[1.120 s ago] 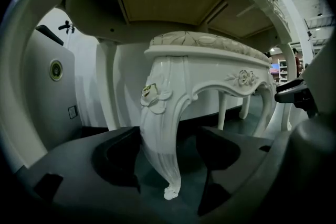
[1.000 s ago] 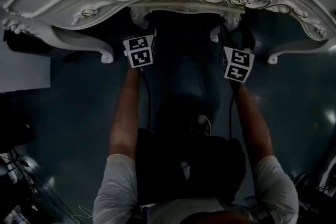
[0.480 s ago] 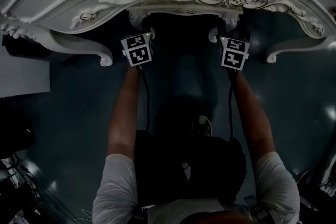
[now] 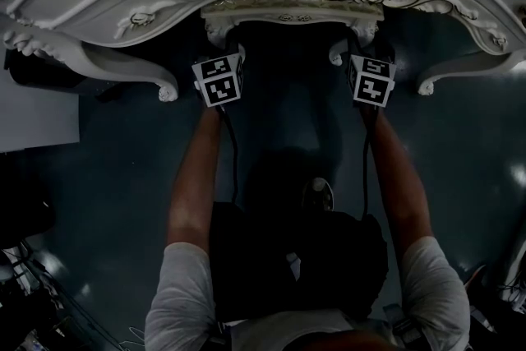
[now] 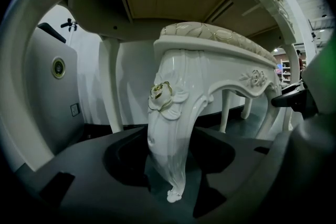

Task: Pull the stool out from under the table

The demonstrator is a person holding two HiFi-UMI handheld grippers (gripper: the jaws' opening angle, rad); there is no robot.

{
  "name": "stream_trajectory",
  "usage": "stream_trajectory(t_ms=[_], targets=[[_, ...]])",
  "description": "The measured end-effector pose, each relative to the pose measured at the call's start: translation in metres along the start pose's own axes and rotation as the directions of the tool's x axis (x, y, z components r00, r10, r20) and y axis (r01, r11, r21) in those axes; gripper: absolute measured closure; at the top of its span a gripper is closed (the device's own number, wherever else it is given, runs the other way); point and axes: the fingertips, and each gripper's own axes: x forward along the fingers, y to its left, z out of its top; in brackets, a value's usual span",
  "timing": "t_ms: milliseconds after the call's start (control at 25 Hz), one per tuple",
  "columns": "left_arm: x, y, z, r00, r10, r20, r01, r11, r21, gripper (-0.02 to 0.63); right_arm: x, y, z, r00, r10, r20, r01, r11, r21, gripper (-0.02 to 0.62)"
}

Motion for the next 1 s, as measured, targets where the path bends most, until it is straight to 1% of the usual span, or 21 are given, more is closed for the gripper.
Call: stream_trajectory(t_ms=[200,400,720,1000], targets=[[-0.017,-0.004,-0.007,0.998,-0.025,-0.056,0.025,1.0,0.0,0.365,-0.014,0.0,-0.005,1.0,-0.003,-0.001,0.003,1.0,-0.004,0.357],[-0.037,-0.008,-0.013,0.999,-0.038,-0.034,0.038,0.999,-0.003,0.367,-0.032,0.003,-0.015,1.0,0.003,-0.018,-0.003,1.0,0.001,0.357],[-0.077,-0.016,-0.024,0.998,-0.06,-0.032,0.06,0.998,-0.002,0.367,-0.074,0.006,-0.032,1.0,-0.011,-0.017,0.011,1.0,-0.002,0.357],[-0.106,-0.015,-0.037,0.998,-0.04,-0.047,0.04,0.999,0.005,0.367,-0.098,0.013,-0.046,0.999,0.016,-0.043,-0.015,1.0,0.002,0.358]])
